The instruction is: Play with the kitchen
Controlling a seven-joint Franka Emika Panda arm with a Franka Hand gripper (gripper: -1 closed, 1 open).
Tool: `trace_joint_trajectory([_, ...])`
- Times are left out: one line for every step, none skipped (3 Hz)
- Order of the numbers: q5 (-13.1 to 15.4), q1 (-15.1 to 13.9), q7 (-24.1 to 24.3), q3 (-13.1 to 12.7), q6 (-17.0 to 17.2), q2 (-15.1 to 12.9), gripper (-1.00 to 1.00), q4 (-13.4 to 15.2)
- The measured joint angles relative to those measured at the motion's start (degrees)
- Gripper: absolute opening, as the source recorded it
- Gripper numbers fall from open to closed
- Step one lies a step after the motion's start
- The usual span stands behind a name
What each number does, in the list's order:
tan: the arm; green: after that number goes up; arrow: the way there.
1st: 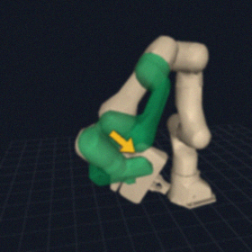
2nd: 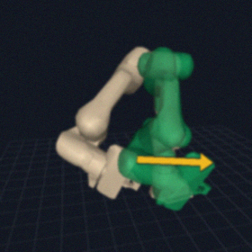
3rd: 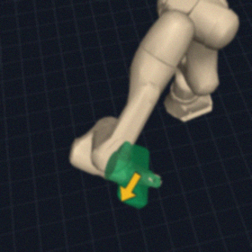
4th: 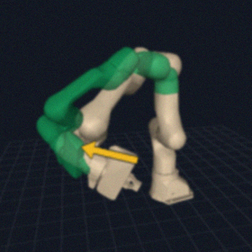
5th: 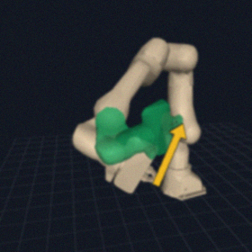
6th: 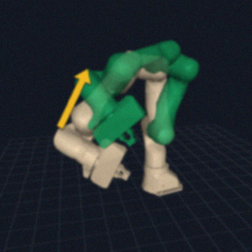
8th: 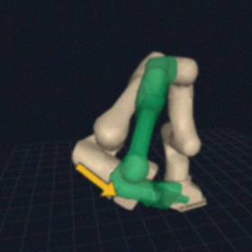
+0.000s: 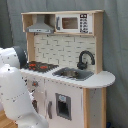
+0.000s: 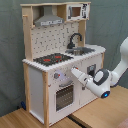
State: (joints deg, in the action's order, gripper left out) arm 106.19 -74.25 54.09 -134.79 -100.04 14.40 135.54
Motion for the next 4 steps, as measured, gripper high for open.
trace_joint_trajectory([3.3, 0.0, 0.2, 0.9, -0.3, -4.8, 1.00, 2.1])
trace_joint_trajectory([6.4, -0.1, 0.6, 1.9, -0.4, -9.0, 1.00, 4.3])
trace_joint_trajectory([10.3, -0.1, 2.2, 3.6, -0.8, -12.0, 1.00, 7.0])
trace_joint_trajectory([13.9, -0.1, 3.6, 6.0, -4.3, -12.3, 1.00, 7.3])
